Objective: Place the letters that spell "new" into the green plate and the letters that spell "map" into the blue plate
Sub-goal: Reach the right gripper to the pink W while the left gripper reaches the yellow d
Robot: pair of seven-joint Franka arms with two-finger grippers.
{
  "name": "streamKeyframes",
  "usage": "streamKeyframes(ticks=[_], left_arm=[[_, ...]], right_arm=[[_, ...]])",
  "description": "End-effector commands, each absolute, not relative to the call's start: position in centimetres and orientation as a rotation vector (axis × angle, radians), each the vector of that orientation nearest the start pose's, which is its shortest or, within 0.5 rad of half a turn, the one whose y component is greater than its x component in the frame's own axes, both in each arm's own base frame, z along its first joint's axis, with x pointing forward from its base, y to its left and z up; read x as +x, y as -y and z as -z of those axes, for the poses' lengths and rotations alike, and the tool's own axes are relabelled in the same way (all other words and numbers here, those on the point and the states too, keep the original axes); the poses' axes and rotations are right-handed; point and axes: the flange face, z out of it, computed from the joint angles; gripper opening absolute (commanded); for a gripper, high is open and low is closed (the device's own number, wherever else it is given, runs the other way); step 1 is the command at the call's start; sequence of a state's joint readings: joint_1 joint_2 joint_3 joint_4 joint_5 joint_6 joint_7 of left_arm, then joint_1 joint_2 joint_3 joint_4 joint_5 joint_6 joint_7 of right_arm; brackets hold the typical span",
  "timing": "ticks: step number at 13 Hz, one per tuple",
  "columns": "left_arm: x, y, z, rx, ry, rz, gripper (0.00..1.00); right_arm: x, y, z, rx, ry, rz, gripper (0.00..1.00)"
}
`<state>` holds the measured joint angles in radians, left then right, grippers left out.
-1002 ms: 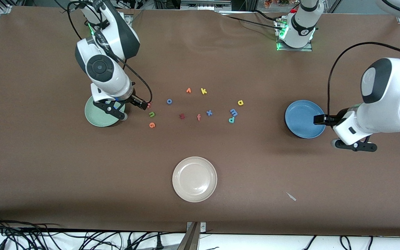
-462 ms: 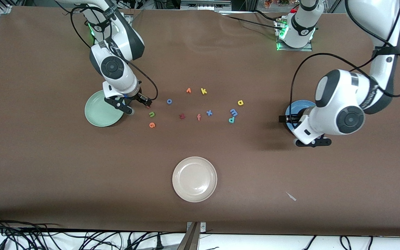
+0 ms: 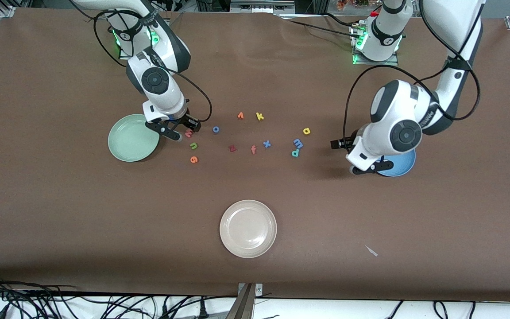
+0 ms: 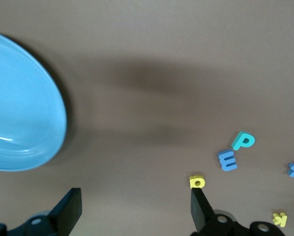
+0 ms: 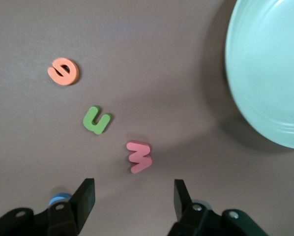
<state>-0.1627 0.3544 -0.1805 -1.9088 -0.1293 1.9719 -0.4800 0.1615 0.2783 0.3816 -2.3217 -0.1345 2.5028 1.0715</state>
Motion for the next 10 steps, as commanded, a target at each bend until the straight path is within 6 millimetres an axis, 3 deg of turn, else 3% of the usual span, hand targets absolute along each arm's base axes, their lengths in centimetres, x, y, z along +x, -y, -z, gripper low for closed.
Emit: streamKeyframes(ticks=[1, 5, 10], left_arm=[[51.7, 22.6, -28.6, -3.140, 0.437, -0.467, 0.97], [48.0, 26.3, -23.9, -3.182, 0.534, -0.344, 0.94], [46.1, 29.4, -19.6, -3.174, 0.574, -0.375, 0.82]], right_arm=[[43.1, -27.0, -21.3, -3.092, -0.667, -0.081, 0.73], [42.7, -27.1, -20.0, -3.067, -0.661, -0.075, 0.72], [42.5, -27.7, -20.1, -3.073, -0.634, -0.069, 0.72]])
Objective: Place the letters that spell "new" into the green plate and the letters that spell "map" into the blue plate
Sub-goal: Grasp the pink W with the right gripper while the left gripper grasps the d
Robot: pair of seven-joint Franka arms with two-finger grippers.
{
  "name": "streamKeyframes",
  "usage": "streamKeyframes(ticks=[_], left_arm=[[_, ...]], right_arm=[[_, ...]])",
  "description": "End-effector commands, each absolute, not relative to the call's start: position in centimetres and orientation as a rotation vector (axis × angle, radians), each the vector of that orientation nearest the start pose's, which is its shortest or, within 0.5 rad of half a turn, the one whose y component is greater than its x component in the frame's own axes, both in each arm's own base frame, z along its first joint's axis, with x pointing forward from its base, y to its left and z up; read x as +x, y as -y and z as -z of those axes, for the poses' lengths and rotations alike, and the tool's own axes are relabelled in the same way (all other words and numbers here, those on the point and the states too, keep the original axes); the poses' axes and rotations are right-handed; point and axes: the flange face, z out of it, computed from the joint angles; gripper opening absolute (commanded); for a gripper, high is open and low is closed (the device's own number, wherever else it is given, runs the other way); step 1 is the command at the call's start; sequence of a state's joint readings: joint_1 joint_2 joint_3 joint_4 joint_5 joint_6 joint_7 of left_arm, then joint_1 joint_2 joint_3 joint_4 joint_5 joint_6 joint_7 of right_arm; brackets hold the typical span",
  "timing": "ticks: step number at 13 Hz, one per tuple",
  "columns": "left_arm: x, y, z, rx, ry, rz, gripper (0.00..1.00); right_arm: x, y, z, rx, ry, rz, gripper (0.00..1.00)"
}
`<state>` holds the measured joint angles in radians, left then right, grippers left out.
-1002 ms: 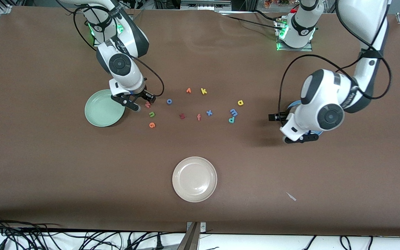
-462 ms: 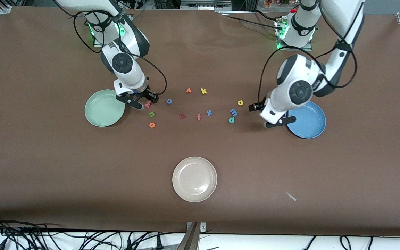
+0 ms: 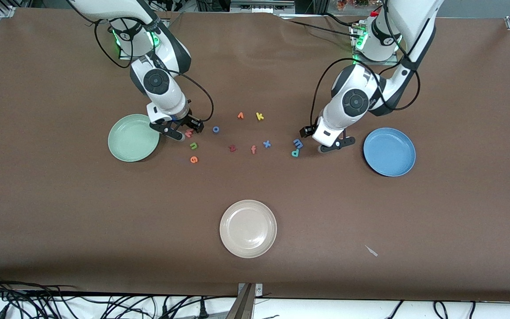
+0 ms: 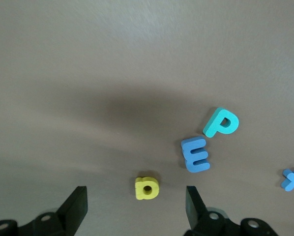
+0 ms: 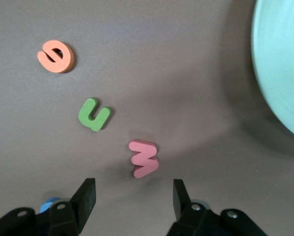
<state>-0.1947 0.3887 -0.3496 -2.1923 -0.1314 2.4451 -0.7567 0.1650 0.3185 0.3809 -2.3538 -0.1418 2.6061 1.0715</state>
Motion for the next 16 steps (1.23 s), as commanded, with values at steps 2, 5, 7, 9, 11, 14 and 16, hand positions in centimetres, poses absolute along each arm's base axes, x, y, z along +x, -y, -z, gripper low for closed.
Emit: streamKeyframes(ticks=[2, 5, 7, 9, 11, 14, 16], left_arm=[[45.5, 29.7, -18.4, -3.153, 0.582, -0.406, 0.76], [45.0, 30.2, -17.7, -3.145, 0.571, -0.426, 0.72], [44.8, 30.1, -17.0, -3.137, 0.574, -0.443, 0.68], [44.7, 30.1, -16.6, -3.132, 0.573, -0.454, 0.63], [44.8, 30.1, -16.4, -3.131, 0.573, -0.456, 0.57], [44.7, 30.2, -16.3, -3.130, 0.571, -0.460, 0.49], [44.5, 30.4, -16.3, -3.128, 0.568, -0.463, 0.41]], right_arm=[[42.6, -27.6, -20.0, -3.074, -0.633, -0.070, 0.71], [42.5, -27.6, -19.8, -3.076, -0.633, -0.076, 0.70], [42.4, -27.6, -19.5, -3.077, -0.631, -0.081, 0.70], [42.5, -27.4, -19.3, -3.084, -0.622, -0.076, 0.69], [42.7, -26.8, -18.8, -3.107, -0.592, -0.057, 0.69], [43.2, -26.4, -17.5, -3.077, -0.587, -0.027, 0.68], [43.6, -26.1, -17.4, -3.059, -0.597, -0.006, 0.62]])
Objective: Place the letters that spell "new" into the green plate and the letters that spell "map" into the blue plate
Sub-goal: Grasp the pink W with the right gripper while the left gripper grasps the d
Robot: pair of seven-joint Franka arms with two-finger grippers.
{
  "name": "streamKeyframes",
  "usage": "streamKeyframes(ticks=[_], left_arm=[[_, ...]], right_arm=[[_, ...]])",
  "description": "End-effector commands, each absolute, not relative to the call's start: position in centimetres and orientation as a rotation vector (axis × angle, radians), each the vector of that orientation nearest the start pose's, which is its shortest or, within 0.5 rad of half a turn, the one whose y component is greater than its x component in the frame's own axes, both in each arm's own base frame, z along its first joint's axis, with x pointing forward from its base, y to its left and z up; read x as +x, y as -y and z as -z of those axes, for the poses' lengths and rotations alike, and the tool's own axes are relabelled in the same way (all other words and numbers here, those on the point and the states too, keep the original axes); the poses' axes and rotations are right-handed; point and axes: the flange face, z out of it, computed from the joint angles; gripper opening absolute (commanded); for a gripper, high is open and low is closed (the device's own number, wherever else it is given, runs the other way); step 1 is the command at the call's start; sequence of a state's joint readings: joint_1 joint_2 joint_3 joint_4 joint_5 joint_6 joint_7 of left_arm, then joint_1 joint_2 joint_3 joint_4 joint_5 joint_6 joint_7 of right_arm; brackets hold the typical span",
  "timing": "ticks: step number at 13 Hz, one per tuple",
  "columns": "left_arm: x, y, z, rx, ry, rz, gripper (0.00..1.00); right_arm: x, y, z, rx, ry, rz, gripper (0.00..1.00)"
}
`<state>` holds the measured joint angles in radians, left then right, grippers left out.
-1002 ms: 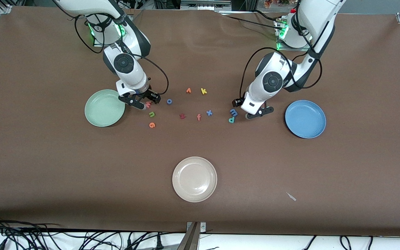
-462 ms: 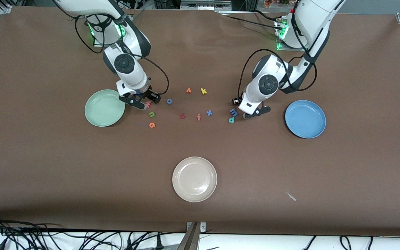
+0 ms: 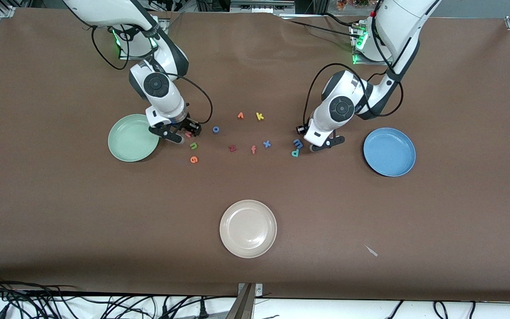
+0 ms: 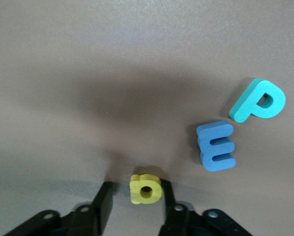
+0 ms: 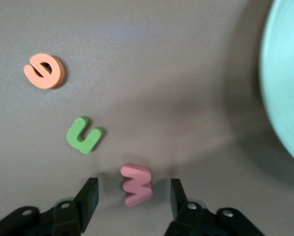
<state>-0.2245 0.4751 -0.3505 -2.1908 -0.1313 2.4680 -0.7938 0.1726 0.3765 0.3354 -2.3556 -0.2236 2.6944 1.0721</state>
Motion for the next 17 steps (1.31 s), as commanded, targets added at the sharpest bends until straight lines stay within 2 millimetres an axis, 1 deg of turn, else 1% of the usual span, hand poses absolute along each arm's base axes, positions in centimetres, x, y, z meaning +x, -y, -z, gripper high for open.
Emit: streamKeyframes(ticks=[1, 2, 3, 4, 6, 8, 9, 10, 11, 12, 14, 15, 17], left_arm=[[44.4, 30.5, -16.0, -3.125, 0.566, -0.469, 0.37], [44.3, 30.5, -15.9, -3.123, 0.566, -0.473, 0.33], [44.3, 30.5, -15.9, -3.123, 0.566, -0.473, 0.28], [44.4, 30.4, -15.8, -3.121, 0.570, -0.476, 0.24], [44.3, 30.4, -15.8, -3.120, 0.567, -0.476, 0.22], [44.4, 30.3, -15.9, -3.119, 0.566, -0.478, 0.22], [44.4, 30.3, -15.9, -3.119, 0.566, -0.478, 0.20], [44.5, 30.3, -15.9, -3.118, 0.552, -0.469, 0.19], [44.4, 30.3, -15.9, -3.116, 0.529, -0.460, 0.19], [44.3, 30.2, -15.8, -3.112, 0.528, -0.464, 0.19], [44.5, 30.2, -15.9, -3.113, 0.528, -0.462, 0.19], [44.5, 30.1, -15.9, -3.113, 0.530, -0.462, 0.18], [44.8, 30.0, -16.2, -3.117, 0.532, -0.456, 0.17]], right_arm=[[43.6, -26.1, -17.4, -3.059, -0.597, -0.006, 0.53], [43.6, -26.2, -17.4, -3.053, -0.623, -0.005, 0.39], [43.6, -26.2, -17.4, -3.051, -0.633, -0.005, 0.23], [43.7, -26.2, -17.6, -3.050, -0.633, 0.000, 0.15], [43.8, -26.1, -18.2, -3.054, -0.631, 0.013, 0.09], [44.3, -25.8, -20.6, -3.093, -0.631, 0.032, 0.09], [44.4, -25.5, -21.7, -3.119, -0.637, 0.031, 0.09], [44.7, -25.1, -22.9, -3.129, -0.638, 0.051, 0.09], [45.2, -23.9, -24.1, -3.150, -0.620, 0.068, 0.09], [45.6, -22.8, -25.5, -3.190, -0.558, 0.069, 0.09], [46.6, -18.8, -28.1, -3.270, -0.461, 0.036, 0.10], [47.2, -16.7, -28.8, -3.291, -0.408, 0.016, 0.10], [47.8, -12.8, -28.8, -3.312, -0.328, -0.038, 0.10]])
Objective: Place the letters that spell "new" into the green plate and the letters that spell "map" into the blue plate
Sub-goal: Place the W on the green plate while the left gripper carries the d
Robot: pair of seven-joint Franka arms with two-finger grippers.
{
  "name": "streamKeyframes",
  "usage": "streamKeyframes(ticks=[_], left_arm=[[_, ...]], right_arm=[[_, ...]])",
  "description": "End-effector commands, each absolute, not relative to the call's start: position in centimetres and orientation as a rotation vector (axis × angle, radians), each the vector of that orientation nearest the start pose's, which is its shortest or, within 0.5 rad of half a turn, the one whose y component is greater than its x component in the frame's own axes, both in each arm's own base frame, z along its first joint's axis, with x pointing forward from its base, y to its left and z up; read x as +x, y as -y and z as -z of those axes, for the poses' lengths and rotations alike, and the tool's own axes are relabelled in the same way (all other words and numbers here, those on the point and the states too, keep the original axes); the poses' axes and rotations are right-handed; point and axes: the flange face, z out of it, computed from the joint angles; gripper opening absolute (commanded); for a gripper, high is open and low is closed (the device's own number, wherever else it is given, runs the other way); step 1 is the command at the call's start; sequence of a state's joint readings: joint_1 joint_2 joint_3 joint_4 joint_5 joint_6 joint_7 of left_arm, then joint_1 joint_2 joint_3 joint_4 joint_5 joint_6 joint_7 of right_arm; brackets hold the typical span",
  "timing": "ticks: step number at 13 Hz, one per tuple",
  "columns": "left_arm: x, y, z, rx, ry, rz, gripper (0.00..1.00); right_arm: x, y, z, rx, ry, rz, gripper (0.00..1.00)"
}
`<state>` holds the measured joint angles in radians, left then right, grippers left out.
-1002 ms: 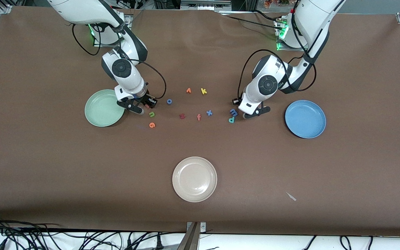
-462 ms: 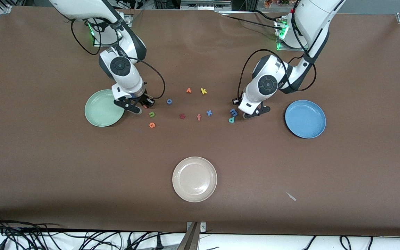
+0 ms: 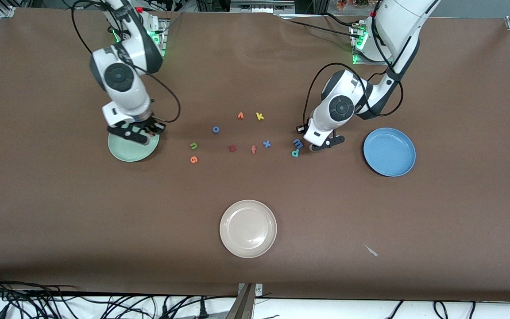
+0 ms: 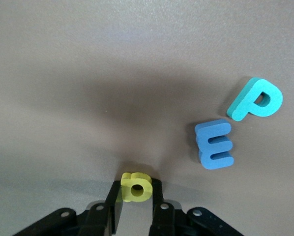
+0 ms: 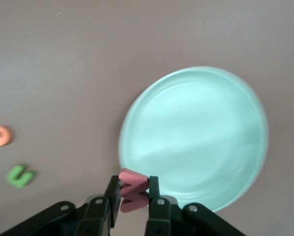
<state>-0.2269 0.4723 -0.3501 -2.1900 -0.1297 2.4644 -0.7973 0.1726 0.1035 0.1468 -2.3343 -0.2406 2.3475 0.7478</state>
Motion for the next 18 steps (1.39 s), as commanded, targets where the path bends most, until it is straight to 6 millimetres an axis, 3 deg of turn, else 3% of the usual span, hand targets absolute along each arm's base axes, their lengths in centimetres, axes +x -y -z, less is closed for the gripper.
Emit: streamKeyframes(ticks=[1, 4, 6, 8, 9, 10, 11, 12, 13, 15, 17, 18], left_arm=[[44.8, 29.9, -16.3, -3.117, 0.532, -0.456, 0.16], [44.8, 29.9, -16.3, -3.107, 0.525, -0.471, 0.12], [45.3, 29.9, -17.2, -3.092, 0.516, -0.495, 0.12], [46.2, 29.7, -18.6, -3.079, 0.515, -0.517, 0.12], [46.7, 29.6, -19.2, -3.077, 0.519, -0.521, 0.12], [47.2, 29.4, -19.7, -3.072, 0.522, -0.530, 0.12], [47.6, 29.0, -20.0, -3.062, 0.528, -0.546, 0.12], [48.4, 28.4, -21.1, -3.060, 0.512, -0.537, 0.12], [49.5, 26.9, -22.0, -3.043, 0.507, -0.532, 0.12], [51.0, 24.5, -23.7, -3.032, 0.470, -0.546, 0.12], [53.2, 20.5, -25.4, -3.044, 0.471, -0.566, 0.12], [54.2, 18.3, -26.2, -3.047, 0.450, -0.599, 0.12]], right_arm=[[47.8, -11.4, -28.7, -3.322, -0.270, -0.068, 0.10], [46.3, -7.1, -26.1, -3.321, -0.233, -0.153, 0.10], [44.0, -6.5, -23.1, -3.280, -0.215, -0.075, 0.10], [43.3, -6.4, -21.3, -3.255, -0.215, -0.028, 0.12], [43.3, -6.4, -21.3, -3.255, -0.217, -0.027, 0.20], [43.3, -6.4, -21.3, -3.254, -0.222, -0.025, 0.38], [43.3, -6.4, -21.3, -3.255, -0.223, -0.027, 0.80], [43.4, -6.4, -21.8, -3.256, -0.228, -0.023, 1.00], [43.6, -6.5, -22.6, -3.261, -0.230, -0.023, 1.00], [44.7, -7.6, -23.9, -3.258, -0.210, 0.020, 1.00], [46.2, -13.2, -26.0, -3.231, -0.133, 0.121, 1.00], [46.8, -15.0, -26.3, -3.219, -0.092, 0.144, 1.00]])
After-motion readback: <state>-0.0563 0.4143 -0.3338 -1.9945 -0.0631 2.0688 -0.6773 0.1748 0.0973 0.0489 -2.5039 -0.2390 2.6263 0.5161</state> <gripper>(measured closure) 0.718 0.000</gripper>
